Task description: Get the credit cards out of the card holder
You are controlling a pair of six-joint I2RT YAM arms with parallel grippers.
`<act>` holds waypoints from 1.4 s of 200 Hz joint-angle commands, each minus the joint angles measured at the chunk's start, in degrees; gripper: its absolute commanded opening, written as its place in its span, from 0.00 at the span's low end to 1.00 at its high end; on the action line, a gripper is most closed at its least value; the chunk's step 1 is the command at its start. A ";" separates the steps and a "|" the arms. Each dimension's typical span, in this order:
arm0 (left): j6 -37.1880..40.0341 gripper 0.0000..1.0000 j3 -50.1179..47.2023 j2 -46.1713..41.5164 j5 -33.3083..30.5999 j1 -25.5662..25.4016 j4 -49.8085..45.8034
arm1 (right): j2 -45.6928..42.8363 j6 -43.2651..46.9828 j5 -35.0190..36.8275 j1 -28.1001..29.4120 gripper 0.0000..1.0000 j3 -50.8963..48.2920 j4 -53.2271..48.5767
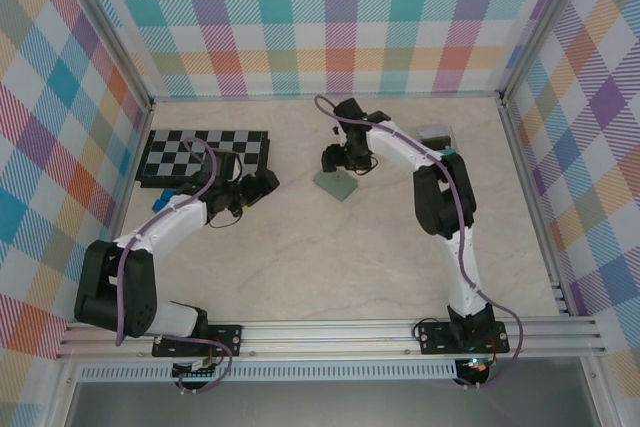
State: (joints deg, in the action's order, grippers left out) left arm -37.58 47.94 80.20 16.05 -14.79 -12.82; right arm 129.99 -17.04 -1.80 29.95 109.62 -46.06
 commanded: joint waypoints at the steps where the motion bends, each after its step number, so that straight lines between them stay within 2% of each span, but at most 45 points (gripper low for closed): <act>1: -1.32 0.83 1.80 1.58 0.88 -1.59 1.31 | 0.72 0.52 -0.83 0.63 0.72 0.78 -4.41; 23: -1.77 0.80 2.48 3.39 1.17 -2.41 1.54 | 0.13 -0.56 -1.00 1.40 0.70 -1.64 -4.46; 44: -3.09 0.76 2.37 4.98 1.50 -3.38 3.23 | -0.94 -2.38 -1.69 2.33 0.64 -5.22 -4.48; 74: -5.59 0.69 1.99 7.29 2.01 -5.18 6.16 | -5.31 -7.10 -2.07 4.59 0.60 -13.66 -2.55; 141: -10.87 0.55 -0.23 12.70 4.86 -11.08 12.65 | -17.07 -19.19 -6.57 11.44 0.59 -30.98 5.20; 173: -13.97 0.52 -4.51 11.15 4.34 -12.96 14.72 | -24.88 -15.58 -0.78 11.28 0.65 -33.69 6.59; 203: -14.83 0.49 -6.77 10.25 4.81 -15.49 14.76 | -26.08 -11.24 -5.02 10.58 0.67 -34.88 5.98; 280: -21.63 0.44 -12.30 11.17 8.86 -17.29 25.76 | -21.86 -11.83 -13.19 10.04 0.45 -37.90 9.30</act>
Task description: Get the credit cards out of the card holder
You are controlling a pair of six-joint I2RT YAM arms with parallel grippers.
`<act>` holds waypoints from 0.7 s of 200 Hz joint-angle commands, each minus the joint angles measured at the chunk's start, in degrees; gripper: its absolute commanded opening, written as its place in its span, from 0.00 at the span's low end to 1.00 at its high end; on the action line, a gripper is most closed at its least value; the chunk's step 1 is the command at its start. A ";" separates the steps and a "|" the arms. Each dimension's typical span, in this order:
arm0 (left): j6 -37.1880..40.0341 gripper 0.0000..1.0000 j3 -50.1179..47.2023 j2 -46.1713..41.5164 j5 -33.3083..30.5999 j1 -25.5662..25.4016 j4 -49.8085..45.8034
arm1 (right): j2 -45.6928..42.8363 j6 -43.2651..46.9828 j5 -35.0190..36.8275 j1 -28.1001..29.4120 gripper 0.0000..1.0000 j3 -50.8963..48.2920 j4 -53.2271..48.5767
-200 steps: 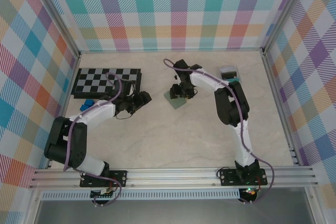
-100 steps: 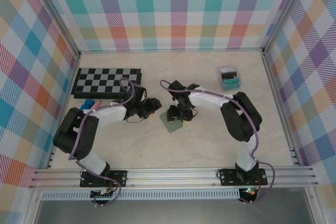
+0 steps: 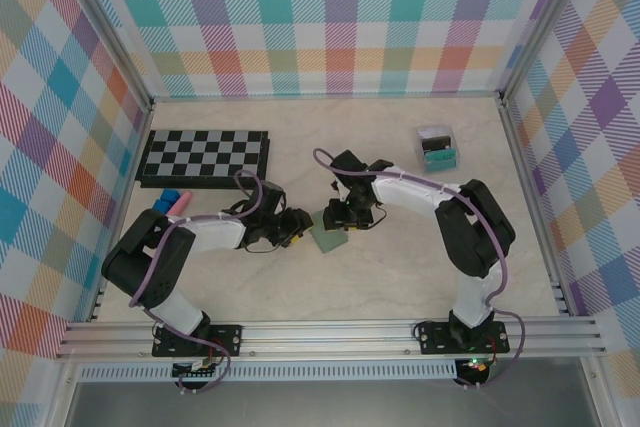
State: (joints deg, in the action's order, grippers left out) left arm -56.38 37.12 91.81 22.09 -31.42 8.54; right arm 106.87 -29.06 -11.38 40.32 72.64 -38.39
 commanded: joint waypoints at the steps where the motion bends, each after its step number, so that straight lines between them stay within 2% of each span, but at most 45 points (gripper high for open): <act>1: -2.84 0.44 -1.51 -0.42 2.89 -0.66 4.62 | 1.38 0.17 -3.68 -0.32 0.45 -0.92 1.60; 40: -3.12 0.42 -1.97 0.59 5.08 -0.66 8.33 | 2.99 -0.12 -4.83 -0.37 0.41 -1.10 2.67; 78: -3.74 0.40 -1.27 3.58 10.28 -0.44 12.62 | 3.48 -0.29 -5.97 -1.00 0.40 -1.60 3.88; 140: -0.64 0.41 -1.27 4.67 10.16 0.66 10.13 | 3.25 -0.29 -6.40 -2.36 0.38 -3.01 4.61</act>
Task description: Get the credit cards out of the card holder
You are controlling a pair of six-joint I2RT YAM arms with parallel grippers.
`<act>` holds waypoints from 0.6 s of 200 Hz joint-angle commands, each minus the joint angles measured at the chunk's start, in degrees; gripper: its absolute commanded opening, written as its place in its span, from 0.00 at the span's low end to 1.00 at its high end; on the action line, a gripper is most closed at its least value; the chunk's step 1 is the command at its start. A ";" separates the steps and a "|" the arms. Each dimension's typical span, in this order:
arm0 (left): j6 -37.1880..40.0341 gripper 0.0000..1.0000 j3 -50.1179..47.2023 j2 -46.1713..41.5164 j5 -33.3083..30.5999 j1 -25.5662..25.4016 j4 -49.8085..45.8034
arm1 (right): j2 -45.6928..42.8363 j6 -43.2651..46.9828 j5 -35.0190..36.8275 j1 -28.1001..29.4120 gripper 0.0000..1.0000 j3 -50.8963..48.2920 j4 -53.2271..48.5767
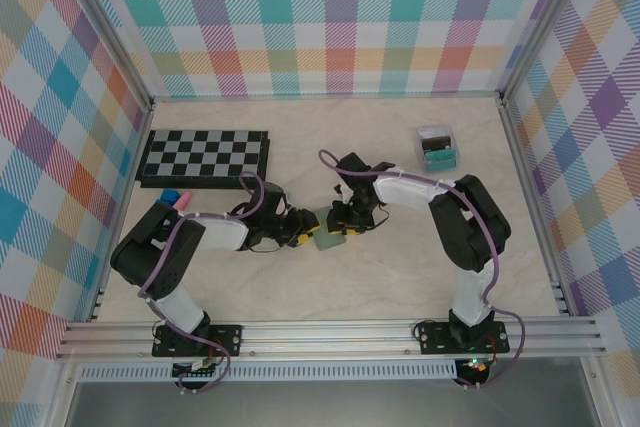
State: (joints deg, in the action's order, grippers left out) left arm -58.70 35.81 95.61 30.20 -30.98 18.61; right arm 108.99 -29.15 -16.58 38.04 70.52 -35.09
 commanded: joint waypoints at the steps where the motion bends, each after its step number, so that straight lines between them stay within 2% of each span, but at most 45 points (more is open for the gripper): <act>1: 1.71 0.41 0.05 0.88 2.06 0.27 0.04 | 1.13 -0.16 -1.23 -0.08 0.38 -0.86 1.32; 43: 2.24 0.32 0.75 2.73 5.74 0.31 2.61 | 1.83 -0.30 -2.49 -0.07 0.37 -1.09 2.20; 68: 3.60 0.21 0.84 2.40 5.54 0.31 2.01 | 1.78 -1.19 -2.46 -0.33 0.37 -0.38 2.72; 99: 4.99 0.09 1.01 1.68 4.10 0.57 0.98 | -1.45 -3.57 2.81 -0.85 0.42 3.28 2.05; 120: 5.06 0.03 1.14 1.34 3.99 0.69 1.33 | -2.87 0.64 5.85 -0.83 0.48 6.67 -1.93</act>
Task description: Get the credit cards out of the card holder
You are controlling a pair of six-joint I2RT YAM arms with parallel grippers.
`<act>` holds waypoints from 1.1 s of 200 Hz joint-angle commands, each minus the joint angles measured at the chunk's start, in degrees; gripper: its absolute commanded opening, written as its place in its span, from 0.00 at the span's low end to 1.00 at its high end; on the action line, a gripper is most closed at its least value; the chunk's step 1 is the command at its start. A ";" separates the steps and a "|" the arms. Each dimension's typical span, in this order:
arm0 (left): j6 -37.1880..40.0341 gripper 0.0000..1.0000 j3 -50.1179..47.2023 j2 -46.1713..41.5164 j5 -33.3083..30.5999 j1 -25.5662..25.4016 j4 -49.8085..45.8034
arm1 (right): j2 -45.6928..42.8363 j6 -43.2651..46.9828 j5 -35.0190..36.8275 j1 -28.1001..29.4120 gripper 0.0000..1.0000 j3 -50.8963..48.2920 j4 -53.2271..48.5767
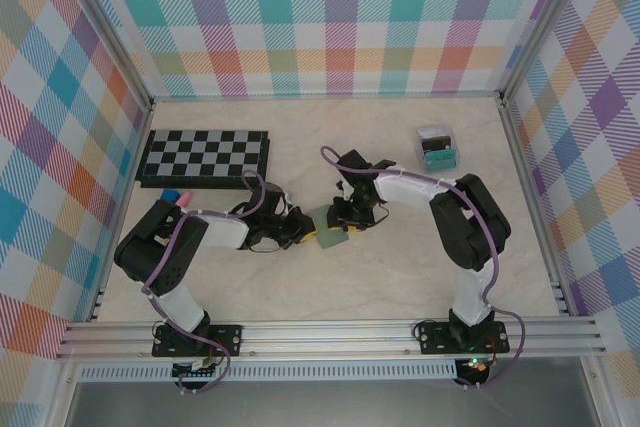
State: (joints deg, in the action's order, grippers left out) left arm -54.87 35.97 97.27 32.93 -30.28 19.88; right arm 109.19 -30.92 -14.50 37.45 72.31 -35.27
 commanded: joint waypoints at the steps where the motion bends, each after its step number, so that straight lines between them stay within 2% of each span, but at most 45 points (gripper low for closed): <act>1: 1.25 0.03 1.01 -0.33 1.26 -0.03 0.07 | -3.08 2.65 3.73 -0.21 0.49 5.00 -1.92; 24: 1.52 0.00 1.35 -0.26 1.26 -0.04 -0.02 | -0.75 5.84 3.36 -0.14 0.51 7.95 -5.95; 54: 1.52 0.00 1.40 -0.40 1.57 -0.02 -0.34 | 1.47 6.39 2.35 0.73 0.51 9.65 -6.37; 110: 1.68 0.00 1.30 -1.72 1.39 -0.04 -1.23 | 5.80 6.68 6.29 2.69 0.51 13.20 -9.87; 146: 1.71 0.00 1.36 -2.01 1.35 -0.04 -1.60 | 7.33 6.92 7.64 3.36 0.48 13.97 -10.69; 183: 1.61 0.00 1.65 -2.17 1.18 -0.11 -2.07 | 8.57 6.97 9.80 3.85 0.55 14.48 -11.98; 220: 1.53 0.00 1.92 -2.35 0.15 -0.04 -3.88 | 8.85 6.93 12.86 3.85 0.54 14.10 -13.49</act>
State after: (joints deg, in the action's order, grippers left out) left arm -54.33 36.62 96.68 33.41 -30.28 18.17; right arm 116.92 -24.56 -4.56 40.95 85.62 -45.65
